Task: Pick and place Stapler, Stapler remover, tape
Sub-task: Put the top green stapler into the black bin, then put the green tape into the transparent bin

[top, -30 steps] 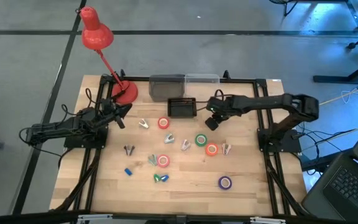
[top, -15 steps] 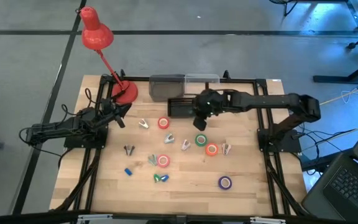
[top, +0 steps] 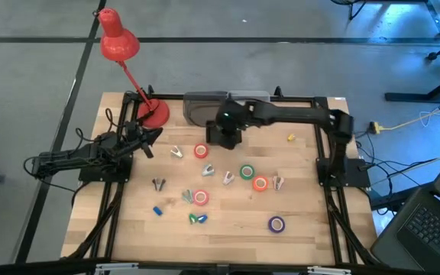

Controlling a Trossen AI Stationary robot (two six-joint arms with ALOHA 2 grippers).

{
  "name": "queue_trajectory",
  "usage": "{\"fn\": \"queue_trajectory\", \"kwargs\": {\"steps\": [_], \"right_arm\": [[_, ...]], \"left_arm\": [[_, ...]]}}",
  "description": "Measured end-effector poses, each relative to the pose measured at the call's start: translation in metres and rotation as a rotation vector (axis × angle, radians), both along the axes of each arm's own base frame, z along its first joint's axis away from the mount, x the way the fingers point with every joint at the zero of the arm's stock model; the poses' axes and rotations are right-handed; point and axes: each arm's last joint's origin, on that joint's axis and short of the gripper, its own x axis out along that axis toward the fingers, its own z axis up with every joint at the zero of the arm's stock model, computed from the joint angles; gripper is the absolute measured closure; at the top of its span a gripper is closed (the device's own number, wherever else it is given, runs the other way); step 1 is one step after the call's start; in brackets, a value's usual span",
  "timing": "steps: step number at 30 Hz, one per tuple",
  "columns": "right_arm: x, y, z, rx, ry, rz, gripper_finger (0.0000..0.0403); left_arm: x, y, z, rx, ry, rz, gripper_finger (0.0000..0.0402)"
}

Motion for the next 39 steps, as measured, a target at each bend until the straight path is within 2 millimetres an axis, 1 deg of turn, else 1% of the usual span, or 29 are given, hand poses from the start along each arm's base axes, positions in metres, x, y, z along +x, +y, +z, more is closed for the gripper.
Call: {"fn": "queue_trajectory", "kwargs": {"steps": [4, 8, 11, 13, 20, 22, 27, 30, 32, 36, 39], "right_arm": [[0.019, -0.023, -0.017, -0.010, 0.052, 0.000, 0.0355], [0.031, -0.035, -0.034, -0.003, 0.111, 0.002, 0.0355], [0.038, -0.038, -0.047, -0.002, 0.140, 0.017, 0.0355], [0.042, -0.039, -0.052, 0.001, 0.147, 0.018, 0.0355], [0.043, -0.039, -0.055, 0.005, 0.149, 0.013, 0.0352], [0.043, -0.039, -0.054, 0.007, 0.147, 0.007, 0.0321], [0.043, -0.037, -0.055, 0.017, 0.154, -0.003, 0.0203], [0.040, -0.033, -0.047, 0.032, 0.154, -0.022, 0.0154], [0.037, -0.030, -0.035, 0.037, 0.143, -0.033, 0.0135], [0.026, -0.014, -0.009, 0.056, 0.161, -0.036, 0.0126], [0.012, 0.010, 0.010, 0.087, 0.241, -0.024, 0.0134]], "left_arm": [[0.000, 0.000, 0.000, 0.021, 0.015, -0.020, 0.0398], [0.001, -0.001, -0.002, 0.033, 0.043, -0.036, 0.0398], [0.000, -0.001, -0.003, 0.033, 0.052, -0.027, 0.0397], [0.000, -0.001, -0.003, 0.033, 0.052, -0.024, 0.0398], [0.000, -0.001, -0.003, 0.034, 0.052, -0.027, 0.0398], [0.000, -0.001, -0.003, 0.034, 0.052, -0.027, 0.0398], [0.000, -0.001, -0.003, 0.034, 0.053, -0.028, 0.0398], [0.000, -0.001, -0.003, 0.034, 0.052, -0.028, 0.0398], [0.000, -0.001, -0.003, 0.034, 0.052, -0.029, 0.0398], [0.000, -0.001, -0.004, 0.032, 0.064, -0.030, 0.0398], [0.000, -0.001, -0.007, 0.022, 0.090, -0.039, 0.0398]]}}
